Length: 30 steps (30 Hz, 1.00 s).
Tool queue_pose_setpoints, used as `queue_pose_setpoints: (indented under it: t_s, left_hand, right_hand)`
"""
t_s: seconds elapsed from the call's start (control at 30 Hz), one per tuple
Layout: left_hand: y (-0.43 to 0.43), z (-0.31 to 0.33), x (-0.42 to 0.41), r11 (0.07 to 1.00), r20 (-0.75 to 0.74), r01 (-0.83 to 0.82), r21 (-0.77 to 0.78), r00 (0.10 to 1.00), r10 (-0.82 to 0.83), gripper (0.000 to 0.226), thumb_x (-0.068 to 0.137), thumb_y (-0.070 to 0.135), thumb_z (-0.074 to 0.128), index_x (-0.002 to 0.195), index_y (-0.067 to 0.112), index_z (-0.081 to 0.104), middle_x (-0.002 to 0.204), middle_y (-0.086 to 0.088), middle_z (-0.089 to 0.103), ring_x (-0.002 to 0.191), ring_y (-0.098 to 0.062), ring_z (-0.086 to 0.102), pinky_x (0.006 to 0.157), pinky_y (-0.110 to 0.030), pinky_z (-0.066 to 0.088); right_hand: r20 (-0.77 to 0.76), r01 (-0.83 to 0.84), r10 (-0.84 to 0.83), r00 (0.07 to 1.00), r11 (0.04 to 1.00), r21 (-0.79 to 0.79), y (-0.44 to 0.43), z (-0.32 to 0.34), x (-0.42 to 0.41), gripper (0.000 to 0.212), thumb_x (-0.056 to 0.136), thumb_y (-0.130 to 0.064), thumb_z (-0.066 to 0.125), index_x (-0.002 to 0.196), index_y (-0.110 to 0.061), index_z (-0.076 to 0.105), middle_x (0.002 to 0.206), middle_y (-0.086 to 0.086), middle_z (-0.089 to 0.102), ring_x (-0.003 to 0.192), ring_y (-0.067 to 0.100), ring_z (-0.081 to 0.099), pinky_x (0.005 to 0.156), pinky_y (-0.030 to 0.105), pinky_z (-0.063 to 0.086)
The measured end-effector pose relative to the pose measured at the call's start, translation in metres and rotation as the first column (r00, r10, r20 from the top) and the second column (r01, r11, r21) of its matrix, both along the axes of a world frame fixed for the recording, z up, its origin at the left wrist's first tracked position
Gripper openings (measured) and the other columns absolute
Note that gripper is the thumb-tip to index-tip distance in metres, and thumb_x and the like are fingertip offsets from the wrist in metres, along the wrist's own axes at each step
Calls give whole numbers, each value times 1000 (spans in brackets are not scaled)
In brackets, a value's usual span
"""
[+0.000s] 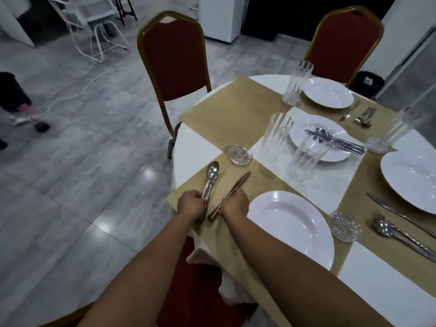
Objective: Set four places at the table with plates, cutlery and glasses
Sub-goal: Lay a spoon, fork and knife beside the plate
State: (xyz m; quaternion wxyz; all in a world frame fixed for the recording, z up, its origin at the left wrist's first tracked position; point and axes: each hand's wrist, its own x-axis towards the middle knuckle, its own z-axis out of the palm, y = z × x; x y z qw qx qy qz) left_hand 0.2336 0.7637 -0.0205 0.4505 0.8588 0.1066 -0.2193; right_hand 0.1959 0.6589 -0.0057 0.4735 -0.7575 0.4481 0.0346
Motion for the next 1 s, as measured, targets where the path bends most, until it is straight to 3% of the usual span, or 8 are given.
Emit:
queue_pose_setpoints:
  t_s: [0.3,0.4,0.47,0.57,0.63,0.7,0.8,1.0]
  left_hand:
    - [3,-2,11,995,-33,104,-13,994,-104,10,84,8,68,93,6,71,97,-13,70,89,-23,61,83,-31,48]
    - [5,-2,14,992,-53,126,-18,990,-127,11,84,9,69,94,5,71,93,-11,68,90,-23,61,83,-32,48]
    - [6,0,16,990,-75,139,-27,987,-140,11,84,9,69,95,4,71,93,-12,68,90,-24,62,83,-34,49]
    - [8,0,19,989,-106,138,-47,984,-143,14,84,10,70,97,4,70,98,-14,69,94,-27,64,88,-37,50]
    - [8,1,19,988,-118,144,-51,982,-149,14,85,10,70,97,5,70,98,-13,69,90,-24,63,88,-36,50]
    - [8,0,20,989,-113,139,-55,983,-145,11,84,9,70,94,6,70,97,-13,69,88,-22,62,87,-36,50]
    - [9,1,19,988,-114,142,-61,982,-149,10,85,9,69,95,7,69,96,-11,68,90,-23,63,90,-37,50]
    - [10,0,19,988,-123,134,-77,982,-143,10,85,9,69,95,7,69,100,-13,70,96,-27,65,92,-39,52]
  right_hand:
    - [-100,-142,131,986,983,-114,-2,-5,6,49,89,2,51,135,-3,35,125,17,57,115,34,57,90,38,48]
    - [-94,-212,199,975,966,-149,-1,0,8,75,90,0,53,151,-8,10,123,16,57,111,32,60,89,41,51]
    - [-104,-312,295,950,919,-242,-4,6,7,61,93,-6,54,146,-10,25,118,14,60,103,31,63,77,38,52]
    - [-181,-498,484,856,681,-536,-14,12,-1,23,94,-19,53,115,-10,58,116,12,63,96,27,63,72,34,50]
    - [-297,-604,562,772,502,-618,-21,5,-9,30,92,-34,56,112,-12,62,122,11,60,109,26,55,88,40,46]
    - [-417,-696,587,694,400,-596,-23,-4,-15,48,86,-54,57,114,-15,63,129,9,58,125,28,45,107,48,30]
    - [-446,-719,586,676,391,-575,-22,-10,-17,64,79,-67,56,122,-18,59,137,7,54,138,31,32,114,60,11]
    - [-477,-706,524,705,463,-536,-22,2,-21,69,82,-68,56,129,-18,56,148,7,43,149,31,12,113,66,-7]
